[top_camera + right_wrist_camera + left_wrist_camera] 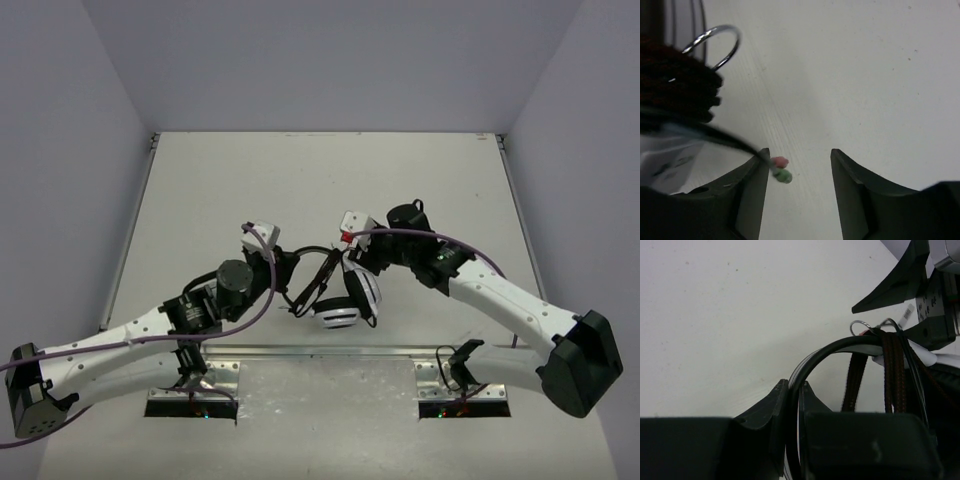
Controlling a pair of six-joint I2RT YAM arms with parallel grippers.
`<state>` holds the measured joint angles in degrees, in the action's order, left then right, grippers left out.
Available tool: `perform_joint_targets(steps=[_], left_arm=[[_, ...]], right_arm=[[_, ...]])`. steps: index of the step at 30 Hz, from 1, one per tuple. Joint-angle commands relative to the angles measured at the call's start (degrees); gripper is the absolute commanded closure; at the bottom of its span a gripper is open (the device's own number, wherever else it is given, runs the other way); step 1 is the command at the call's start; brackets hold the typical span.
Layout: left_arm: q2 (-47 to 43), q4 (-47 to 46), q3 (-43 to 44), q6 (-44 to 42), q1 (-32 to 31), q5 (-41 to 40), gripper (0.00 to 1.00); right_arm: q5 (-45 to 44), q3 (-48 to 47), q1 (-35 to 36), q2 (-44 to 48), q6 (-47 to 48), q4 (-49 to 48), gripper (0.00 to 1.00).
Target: Wrap the headphones
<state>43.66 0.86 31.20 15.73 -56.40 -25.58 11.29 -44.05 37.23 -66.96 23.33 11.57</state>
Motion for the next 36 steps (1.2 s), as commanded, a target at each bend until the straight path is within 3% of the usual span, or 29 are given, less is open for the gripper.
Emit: perform_joint_targets(steps=[1,2,8,9,10,15,18,21,25,32,36], left_arm=[[-1.91,-7.8,5.01,5.79,-0.46,-0.25,0.99],[-1.65,-7.46,5.62,6.68,-0.46,-1.39,1.0],[1.69,-4.91,10.79,10.99,-0.38,-7.54,1.0],[2.91,-4.04,11.51,11.69,-0.29,-8.77,1.0],[3.53,-4.2,12.3,11.61,-0.2,-8.69,1.0],[6.78,-7.09,12.04,11.61,0.59,-7.64,1.0],[8.1,-8.42,10.72,13.27,1.81,-7.99,1.0],[9.6,-7.81,10.55,16.44,2.87,-8.96,1.0],[11.88,-8.42,11.33,17.94,3.4,-9.66,1.0],[20.14,-12.2,13.88,18.73,9.02,-2.47,1.0],[28.57,-14.39,17.83,17.15,12.19,0.97,1.0]], right_arm=[[2.6,-0.33,-0.93,-0.62,-1.97,-1.12,0.42],[1.29,-0.33,-1.46,-1.5,-2.84,-0.16,0.22],[1.28,3.35,-6.11,-1.86,-9.43,-2.6,0.18],[1.89,3.88,-6.9,-1.77,-11.79,-3.3,0.06],[2.16,4.93,-8.3,-1.34,-12.78,-4.88,0.01],[0.24,4.6,-14.28,-0.36,-21.54,-5.86,0.01],[-5.03,-0.23,-19.82,-3.69,-30.69,-0.34,0.01],[-8.83,-7.95,-28.93,-9.93,-39.05,12.81,0.01],[-11.19,-8.94,-36.25,-12.14,-48.71,17.95,0.01],[-21.91,-12.53,-36.97,2.59,-53.03,25.67,0.01],[-17.54,-16.5,-37.06,11.22,-53.57,30.52,0.01]])
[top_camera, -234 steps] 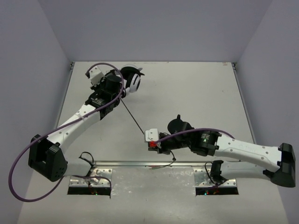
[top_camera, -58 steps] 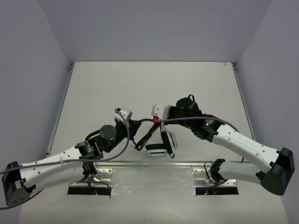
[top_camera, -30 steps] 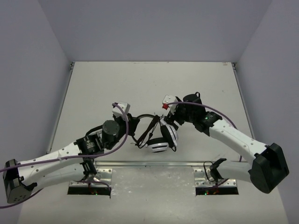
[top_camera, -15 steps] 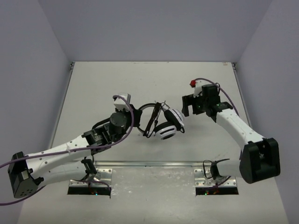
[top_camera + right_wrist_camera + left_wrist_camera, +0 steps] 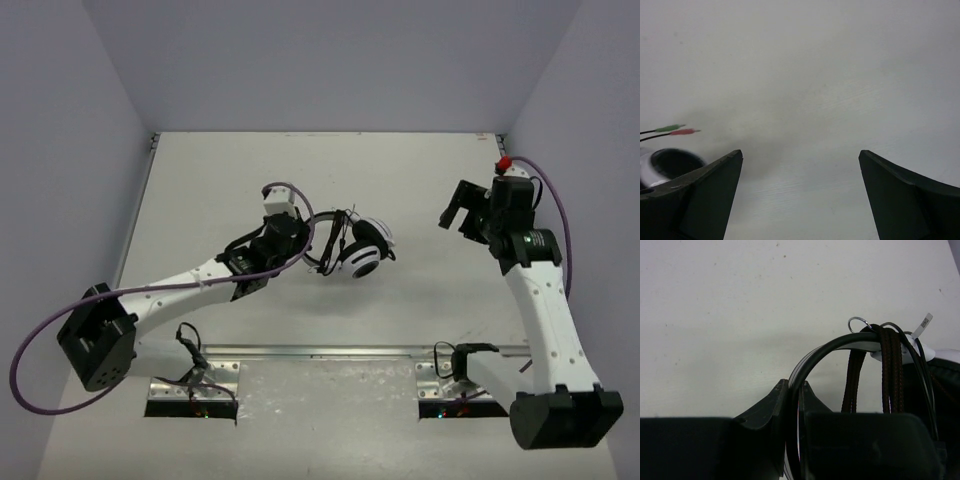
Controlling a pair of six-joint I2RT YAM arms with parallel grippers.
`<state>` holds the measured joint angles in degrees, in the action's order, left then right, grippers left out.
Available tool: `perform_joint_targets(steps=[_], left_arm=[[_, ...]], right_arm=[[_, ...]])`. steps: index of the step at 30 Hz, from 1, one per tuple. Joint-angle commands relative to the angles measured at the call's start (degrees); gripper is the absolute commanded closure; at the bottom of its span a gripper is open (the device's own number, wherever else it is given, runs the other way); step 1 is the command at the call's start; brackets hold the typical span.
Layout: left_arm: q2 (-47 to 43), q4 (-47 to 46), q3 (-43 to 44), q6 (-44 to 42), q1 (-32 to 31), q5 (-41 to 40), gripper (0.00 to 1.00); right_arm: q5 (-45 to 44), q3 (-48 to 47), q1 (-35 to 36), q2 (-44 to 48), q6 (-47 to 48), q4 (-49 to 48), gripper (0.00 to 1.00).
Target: Wrap the headphones
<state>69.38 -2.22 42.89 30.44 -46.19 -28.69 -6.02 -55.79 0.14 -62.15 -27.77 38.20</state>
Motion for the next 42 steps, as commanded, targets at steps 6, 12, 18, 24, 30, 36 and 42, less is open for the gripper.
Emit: perform_joint_targets(steps=[6,12,18,24,30,36,42], left_arm=[[21.8,-16.84,16.86,-1.08,3.57,4.78,1.0],[39.64,-19.93,30.03,-0.29,4.88,9.16,1.0],[55.64,-23.27,44.8,-0.2,4.89,13.91,0.99],[71.99,-18.18,68.68,-0.81,4.89,15.06,1.0],[85.2,-14.22,87.41,-0.9,4.89,15.16,0.98],[89.69,-19.66,93.23,-1.17,4.89,14.54,0.79],[93.65,-22.47,97.12,0.85,4.89,16.12,0.71]], right_arm=[[12.33,-7.75,0.12,17.22,-0.28,8.91,0.01],[21.39,-10.83,0.03,22.32,1.93,14.97,0.01],[21.59,-4.43,0.12,27.6,-0.09,14.98,0.01],[23.41,-3.1,0.65,31.83,-0.09,17.08,0.01],[27.46,-0.55,0.83,33.23,-0.97,16.92,0.01],[30.36,1.38,1.0,33.5,-1.32,15.42,0.01],[31.68,2.26,1.35,33.85,-1.5,14.37,0.01]])
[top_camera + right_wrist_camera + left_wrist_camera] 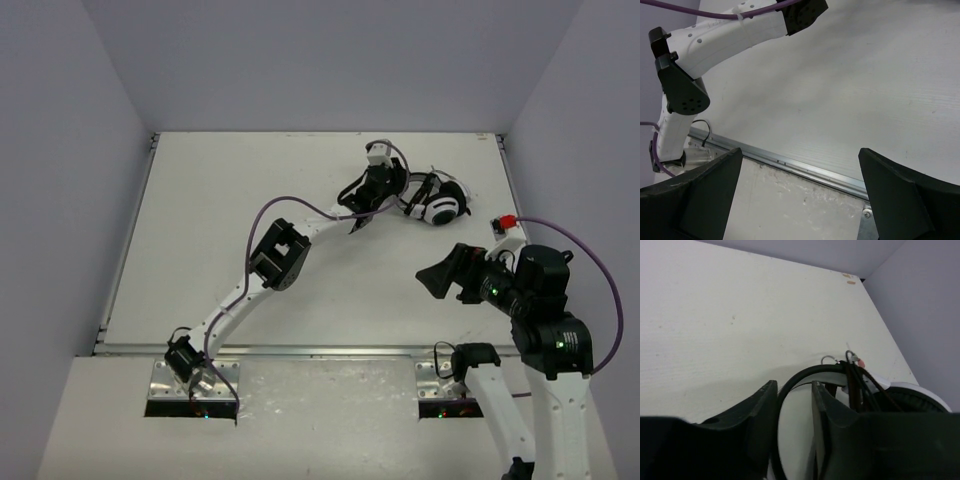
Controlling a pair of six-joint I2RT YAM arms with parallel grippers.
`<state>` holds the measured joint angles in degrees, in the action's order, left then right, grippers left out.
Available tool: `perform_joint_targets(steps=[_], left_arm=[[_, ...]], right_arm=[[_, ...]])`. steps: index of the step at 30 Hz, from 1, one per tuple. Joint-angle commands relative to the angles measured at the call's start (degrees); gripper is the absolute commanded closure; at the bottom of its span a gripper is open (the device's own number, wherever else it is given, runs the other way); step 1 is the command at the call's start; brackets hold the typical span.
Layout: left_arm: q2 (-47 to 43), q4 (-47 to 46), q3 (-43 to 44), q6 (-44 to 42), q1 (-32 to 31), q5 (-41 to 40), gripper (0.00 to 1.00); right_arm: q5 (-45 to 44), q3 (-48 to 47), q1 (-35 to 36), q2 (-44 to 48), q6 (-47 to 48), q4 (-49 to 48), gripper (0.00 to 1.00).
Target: Wrap the headphones
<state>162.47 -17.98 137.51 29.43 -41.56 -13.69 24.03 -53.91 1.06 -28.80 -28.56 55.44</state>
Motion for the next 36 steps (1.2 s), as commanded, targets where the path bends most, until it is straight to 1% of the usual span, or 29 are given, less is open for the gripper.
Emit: perform_joint_targets(steps=[1,3,4,6,9,10,12,13,15,16,17,18,19,21,22,23,24,25,26,27,28,29,30,31,33,34,35,36], left_arm=[[0.82,-7.5,2.32,2.03,0.25,1.21,0.65],[0.83,-7.69,2.15,2.56,0.25,1.3,0.58],[0.48,-7.34,2.06,2.56,0.25,1.21,0.52],[-0.48,-6.29,1.53,2.3,0.25,0.43,0.48],[-5.75,-4.88,-2.85,0.63,0.34,-1.85,0.39],[-9.59,-2.7,-4.26,0.37,0.6,-2.91,0.32],[-14.61,0.03,-9.43,0.19,1.04,-6.07,0.25],[-20.73,2.83,-14.68,0.19,1.48,-9.04,0.0],[-28.14,5.22,-21.46,-0.07,1.92,-12.65,0.0],[-35.75,8.71,-24.8,0.19,2.36,-15.11,0.0],[-39.56,10.14,-31.54,0.28,2.54,-18.35,0.0],[-47.52,12.94,-34.91,0.28,2.54,-20.13,0.0],[-51.69,14.1,-42.17,0.36,2.54,-21.97,0.0],[-59.34,16.47,-49.32,0.63,2.54,-25.14,0.0],[-66.08,21.53,-55.36,2.8,2.54,-27.94,0.0],[-69.02,24.63,-58.29,4.39,2.54,-29.36,0.0],[-72.18,27.01,-61.11,5.54,2.54,-30.16,0.0],[-78.04,31.29,-67.31,7.2,2.62,-31.12,0.0],[-80.71,33.69,-70.51,10.96,2.71,-31.83,0.0],[-83.43,35.36,-73.15,12.48,2.8,-32.01,0.0],[-88.16,40.08,-75.79,14.58,2.8,-32.44,0.0],[-90.12,43.0,-78.68,18.61,2.8,-33.23,0.0],[-93.45,46.59,-79.58,19.25,2.8,-33.15,0.0],[-94.7,48.2,-80.2,19.17,2.8,-33.33,0.0],[-96.55,53.28,-78.81,19.0,2.8,-34.2,0.0],[-97.69,60.27,-76.37,19.43,2.8,-35.16,0.0],[-98.22,64.78,-75.12,20.65,2.8,-37.87,0.0],[-99.79,72.04,-74.41,21.8,2.8,-39.38,0.0]], right_arm=[[1.72,0.56,0.52,0.5,-0.8,-3.06,0.01],[1.72,0.91,0.52,0.32,-0.71,-3.49,0.01],[1.63,1.17,0.43,0.32,-0.62,-3.84,0.01],[1.81,1.7,0.52,-0.03,-0.62,-4.55,0.01],[1.98,1.97,0.52,-0.82,0.08,-4.99,0.01],[1.29,1.97,0.52,-1.17,1.04,-4.99,0.01],[-0.47,1.7,0.52,-1.26,2.45,-4.82,0.01],[-2.74,1.62,0.52,-1.18,3.84,-4.73,0.01],[-4.51,1.09,0.61,-1.0,5.61,-4.9,0.01],[-6.26,0.91,0.7,-0.91,7.18,-4.99,0.01],[-6.97,0.65,1.22,-0.91,8.16,-5.08,0.01],[-8.11,0.56,1.75,-1.0,9.64,-4.9,0.01],[-9.52,0.56,2.19,-1.09,10.18,-4.73,0.01],[-14.52,0.73,3.86,-1.0,11.5,-4.11,0.01],[-16.71,1.0,4.38,-0.74,12.38,-4.29,0.01],[-21.44,1.44,5.78,-0.47,12.56,-4.37,0.01],[-23.31,1.7,6.58,0.31,12.91,-4.46,0.01],[-25.16,1.88,7.54,0.75,13.87,-4.46,0.01],[-29.0,2.31,9.29,1.28,14.05,-4.9,0.01],[-30.69,2.49,10.18,2.5,14.32,-4.9,0.01],[-31.84,2.58,10.89,3.13,15.1,-4.9,0.01],[-33.07,2.76,11.94,3.65,15.2,-4.99,0.01],[-33.87,2.76,12.3,4.79,15.02,-4.99,0.01],[-33.53,2.76,12.47,4.98,14.85,-4.99,0.01],[-31.6,3.02,12.48,5.42,14.67,-4.55,0.01],[-30.46,3.11,12.48,5.59,14.23,-4.29,0.01],[-30.1,3.63,12.48,5.77,14.06,-3.77,0.01],[-30.01,3.9,12.48,5.94,13.88,-3.5,0.01]])
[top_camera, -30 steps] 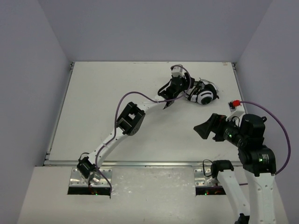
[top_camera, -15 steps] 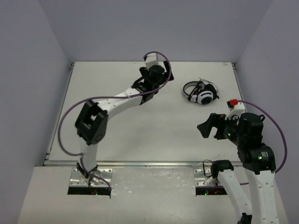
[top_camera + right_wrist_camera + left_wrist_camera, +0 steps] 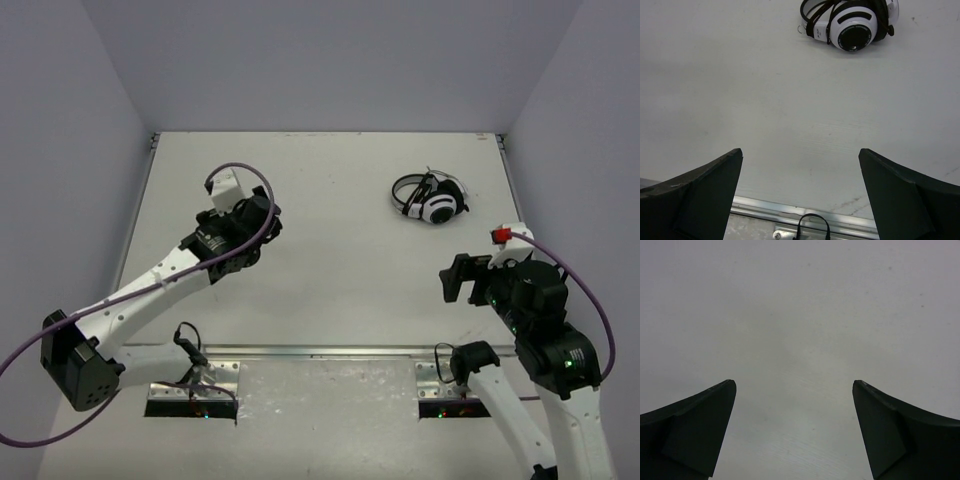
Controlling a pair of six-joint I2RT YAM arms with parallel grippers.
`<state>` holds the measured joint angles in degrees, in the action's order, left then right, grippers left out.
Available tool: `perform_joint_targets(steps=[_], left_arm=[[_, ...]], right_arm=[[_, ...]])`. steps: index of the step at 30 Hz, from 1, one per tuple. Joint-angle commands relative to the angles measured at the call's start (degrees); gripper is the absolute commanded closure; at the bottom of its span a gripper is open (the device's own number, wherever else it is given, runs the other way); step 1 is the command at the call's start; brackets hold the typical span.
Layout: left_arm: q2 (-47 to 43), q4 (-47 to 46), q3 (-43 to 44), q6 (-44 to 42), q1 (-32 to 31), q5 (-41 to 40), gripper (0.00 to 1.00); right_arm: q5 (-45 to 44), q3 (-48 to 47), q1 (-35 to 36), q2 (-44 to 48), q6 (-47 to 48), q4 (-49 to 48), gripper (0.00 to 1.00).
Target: Wrap the headphones
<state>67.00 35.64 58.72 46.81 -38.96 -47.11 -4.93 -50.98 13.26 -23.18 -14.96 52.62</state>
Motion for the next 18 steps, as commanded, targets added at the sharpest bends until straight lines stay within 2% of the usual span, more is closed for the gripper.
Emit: perform_joint_targets(steps=[1,5,8,12,18], left_arm=[[-5.47,20.59,3.86,5.48,0.2,-8.58,0.0],[-13.81,19.3,-3.07,-1.0,0.2,-8.27,0.0],[-20.76,14.12,-8.35,-5.93,0.11,-8.17,0.0],[-28.48,10.6,-9.06,-6.55,0.29,-10.62,0.0],[-31.84,13.22,-9.33,-4.72,0.46,-11.68,0.0]], right_arm=[[-1.13,1.32,0.45,1.11,0.2,-0.59,0.01],[-1.05,2.55,0.45,3.48,0.46,-1.03,0.01],[-1.48,2.38,0.45,3.67,0.37,-0.5,0.01],[-1.75,2.47,0.45,3.75,0.2,-0.77,0.01],[-2.55,2.9,0.45,2.79,0.46,-0.59,0.01]])
